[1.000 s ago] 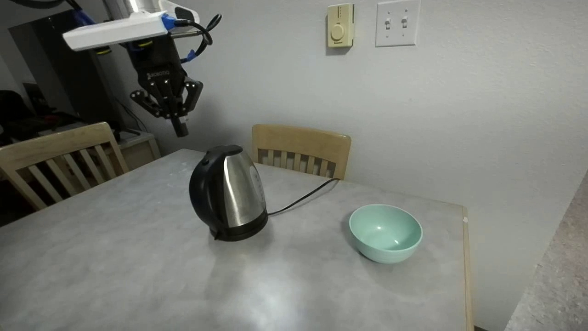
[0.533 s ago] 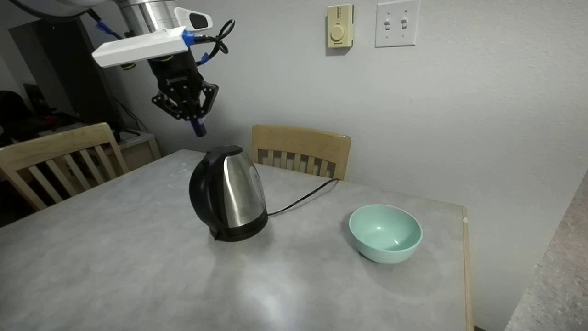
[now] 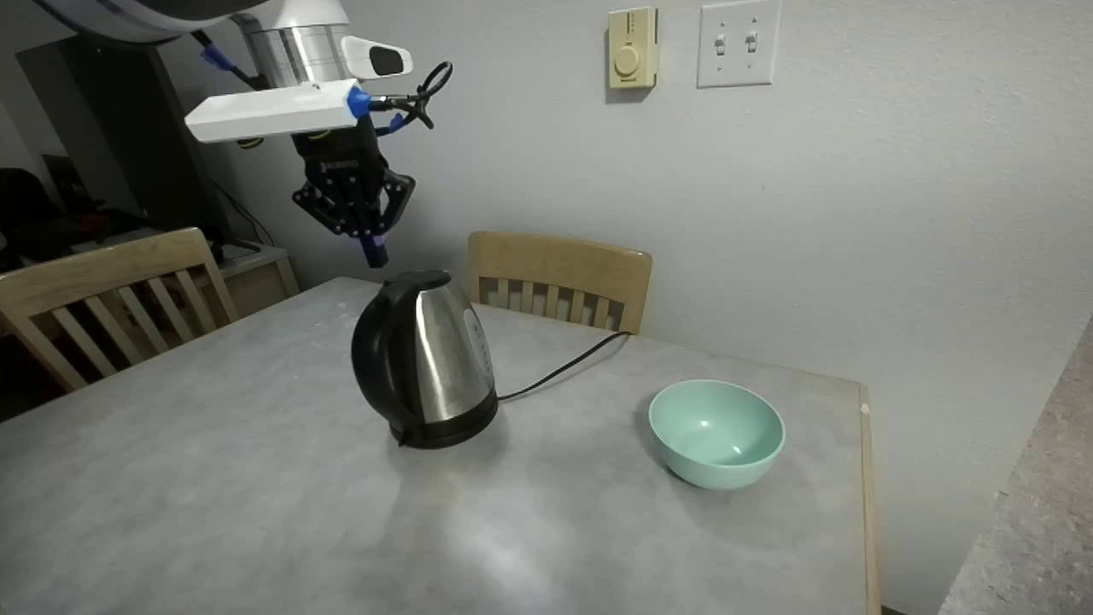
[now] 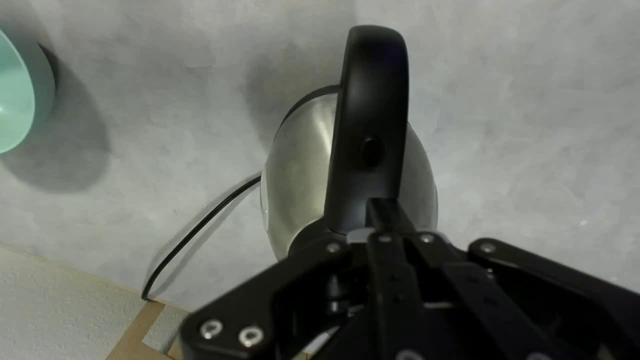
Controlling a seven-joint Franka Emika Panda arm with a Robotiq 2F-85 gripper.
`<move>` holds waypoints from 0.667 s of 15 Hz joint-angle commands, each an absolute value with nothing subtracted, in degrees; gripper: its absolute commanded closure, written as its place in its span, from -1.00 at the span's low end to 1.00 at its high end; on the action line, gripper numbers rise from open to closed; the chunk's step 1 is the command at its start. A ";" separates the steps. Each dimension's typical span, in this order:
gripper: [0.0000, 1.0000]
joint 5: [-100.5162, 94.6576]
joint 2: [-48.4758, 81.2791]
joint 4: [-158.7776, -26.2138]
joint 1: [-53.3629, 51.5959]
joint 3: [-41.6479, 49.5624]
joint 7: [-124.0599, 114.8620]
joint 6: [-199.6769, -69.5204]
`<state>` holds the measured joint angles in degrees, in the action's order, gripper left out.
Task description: Push the kettle lid button
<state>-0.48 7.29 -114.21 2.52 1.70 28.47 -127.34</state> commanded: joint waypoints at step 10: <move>1.00 2.89 10.17 -112.14 4.77 2.14 26.07 -124.46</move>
